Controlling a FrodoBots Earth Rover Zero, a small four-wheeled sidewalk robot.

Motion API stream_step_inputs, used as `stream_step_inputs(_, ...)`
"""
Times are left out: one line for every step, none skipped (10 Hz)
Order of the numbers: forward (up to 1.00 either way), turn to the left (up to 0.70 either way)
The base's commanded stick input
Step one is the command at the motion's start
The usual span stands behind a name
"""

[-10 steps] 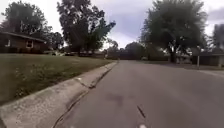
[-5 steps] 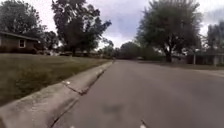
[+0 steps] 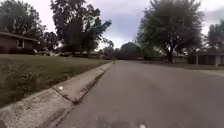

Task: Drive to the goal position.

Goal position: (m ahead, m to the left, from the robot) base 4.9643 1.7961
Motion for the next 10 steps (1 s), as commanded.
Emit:
stream_step_inputs(0.7,0.0)
stream_step_inputs(0.7,0.0)
stream_step_inputs(0.7,0.0)
stream_step_inputs(0.7,0.0)
stream_step_inputs(0.7,0.0)
stream_step_inputs(0.7,0.0)
stream_step_inputs(0.7,0.0)
stream_step_inputs(0.7,0.0)
stream_step_inputs(0.7,-0.14)
stream_step_inputs(0.7,-0.32)
